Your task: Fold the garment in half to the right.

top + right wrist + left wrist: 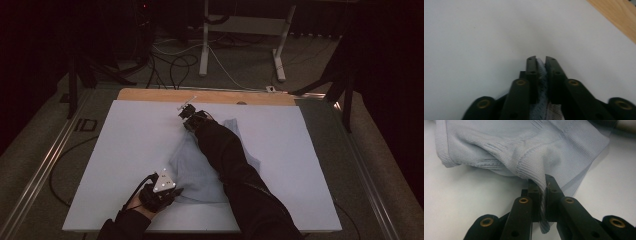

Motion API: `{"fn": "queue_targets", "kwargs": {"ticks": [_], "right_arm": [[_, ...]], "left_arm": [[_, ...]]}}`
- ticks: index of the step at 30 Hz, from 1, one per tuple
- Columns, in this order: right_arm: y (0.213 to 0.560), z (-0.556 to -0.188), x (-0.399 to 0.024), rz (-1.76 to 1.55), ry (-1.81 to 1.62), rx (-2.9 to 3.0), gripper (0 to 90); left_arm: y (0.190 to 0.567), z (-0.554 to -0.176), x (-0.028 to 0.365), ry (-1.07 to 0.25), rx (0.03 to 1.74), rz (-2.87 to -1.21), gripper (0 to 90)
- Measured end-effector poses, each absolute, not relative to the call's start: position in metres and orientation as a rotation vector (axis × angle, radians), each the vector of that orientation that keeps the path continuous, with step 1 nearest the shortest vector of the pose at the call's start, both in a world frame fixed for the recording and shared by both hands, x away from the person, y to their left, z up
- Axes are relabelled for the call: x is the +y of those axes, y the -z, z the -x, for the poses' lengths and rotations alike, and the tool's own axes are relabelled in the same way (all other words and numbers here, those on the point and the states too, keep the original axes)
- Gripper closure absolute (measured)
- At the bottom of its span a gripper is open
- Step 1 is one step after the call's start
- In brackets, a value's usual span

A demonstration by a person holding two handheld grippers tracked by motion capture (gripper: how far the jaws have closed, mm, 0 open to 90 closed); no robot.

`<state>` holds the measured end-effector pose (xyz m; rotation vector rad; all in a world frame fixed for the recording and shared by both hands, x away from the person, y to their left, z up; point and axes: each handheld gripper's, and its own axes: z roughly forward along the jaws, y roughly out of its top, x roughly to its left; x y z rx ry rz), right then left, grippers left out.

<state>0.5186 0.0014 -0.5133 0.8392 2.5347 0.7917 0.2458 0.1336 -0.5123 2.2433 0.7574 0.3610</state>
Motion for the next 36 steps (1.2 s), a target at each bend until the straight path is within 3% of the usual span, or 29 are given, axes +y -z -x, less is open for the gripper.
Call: {"fn": "queue_targets", "kwargs": {"ticks": [36], "right_arm": [[0.466,-0.512,-0.024,-0.823,-0.923,2.503,87.2]], "left_arm": [[0.491,-0.244,0.127,-0.345,0.685,-2.229,86.9]]}}
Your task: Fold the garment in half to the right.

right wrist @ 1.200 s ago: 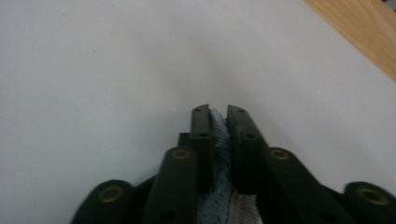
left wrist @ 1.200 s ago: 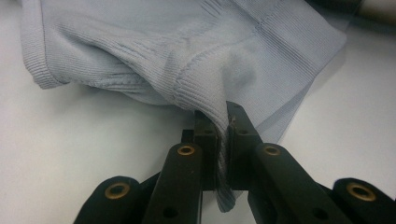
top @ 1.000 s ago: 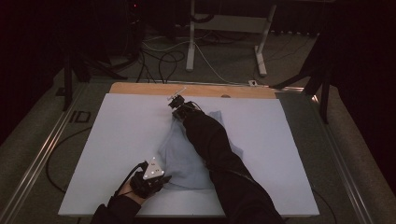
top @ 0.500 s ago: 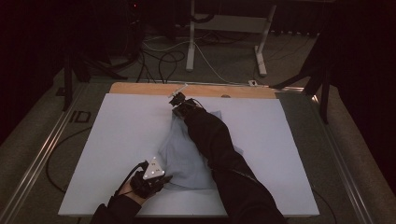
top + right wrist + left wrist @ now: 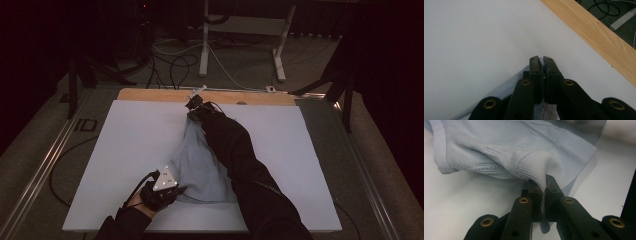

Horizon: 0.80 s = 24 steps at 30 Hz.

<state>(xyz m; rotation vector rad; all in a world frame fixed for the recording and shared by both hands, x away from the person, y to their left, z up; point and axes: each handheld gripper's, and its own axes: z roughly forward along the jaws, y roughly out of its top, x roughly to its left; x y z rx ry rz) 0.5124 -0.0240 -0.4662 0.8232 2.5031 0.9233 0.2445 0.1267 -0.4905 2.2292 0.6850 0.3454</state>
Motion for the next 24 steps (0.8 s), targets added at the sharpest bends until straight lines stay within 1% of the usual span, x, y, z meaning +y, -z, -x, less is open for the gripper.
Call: {"fn": "queue_targets", "kwargs": {"ticks": [16,24], "right_arm": [[0.447,-0.509,-0.047,-0.814,-0.970,2.471,87.1],[0.441,-0.506,-0.069,-0.846,-0.999,2.445,87.2]], "left_arm": [[0.472,-0.251,0.103,-0.330,0.581,-2.253,86.9],[0.467,-0.254,0.090,-0.319,0.538,-2.257,86.9]]}}
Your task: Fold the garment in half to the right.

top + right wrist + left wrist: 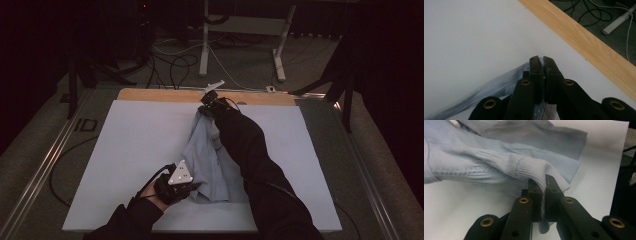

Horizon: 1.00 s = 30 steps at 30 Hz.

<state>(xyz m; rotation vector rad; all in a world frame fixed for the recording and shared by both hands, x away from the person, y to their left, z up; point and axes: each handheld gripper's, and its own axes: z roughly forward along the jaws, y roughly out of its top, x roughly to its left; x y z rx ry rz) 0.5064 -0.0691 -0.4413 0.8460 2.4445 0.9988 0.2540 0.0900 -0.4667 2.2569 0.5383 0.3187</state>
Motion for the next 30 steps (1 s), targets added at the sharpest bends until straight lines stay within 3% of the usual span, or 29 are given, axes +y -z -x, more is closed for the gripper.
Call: {"fn": "queue_targets", "kwargs": {"ticks": [30], "right_arm": [[0.434,-0.511,-0.135,-0.905,-1.052,2.409,87.0]], "left_arm": [[0.469,-0.274,0.012,-0.278,0.353,-2.334,86.9]]}}
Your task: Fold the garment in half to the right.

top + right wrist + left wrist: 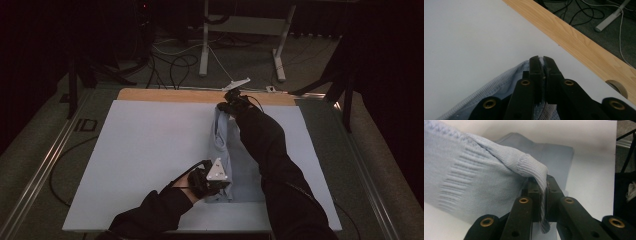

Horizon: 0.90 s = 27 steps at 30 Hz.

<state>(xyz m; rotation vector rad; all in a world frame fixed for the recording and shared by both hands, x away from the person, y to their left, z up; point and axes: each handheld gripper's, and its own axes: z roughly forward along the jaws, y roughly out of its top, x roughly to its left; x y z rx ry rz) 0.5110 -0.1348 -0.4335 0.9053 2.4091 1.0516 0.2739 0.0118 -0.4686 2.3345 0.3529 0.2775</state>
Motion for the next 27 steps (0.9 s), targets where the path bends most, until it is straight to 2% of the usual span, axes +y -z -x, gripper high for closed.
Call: {"fn": "queue_targets", "kwargs": {"ticks": [27], "right_arm": [[0.469,-0.526,-0.160,-0.934,-1.069,2.433,86.5]], "left_arm": [[0.496,-0.291,-0.050,-0.271,0.294,-2.432,86.7]]}}
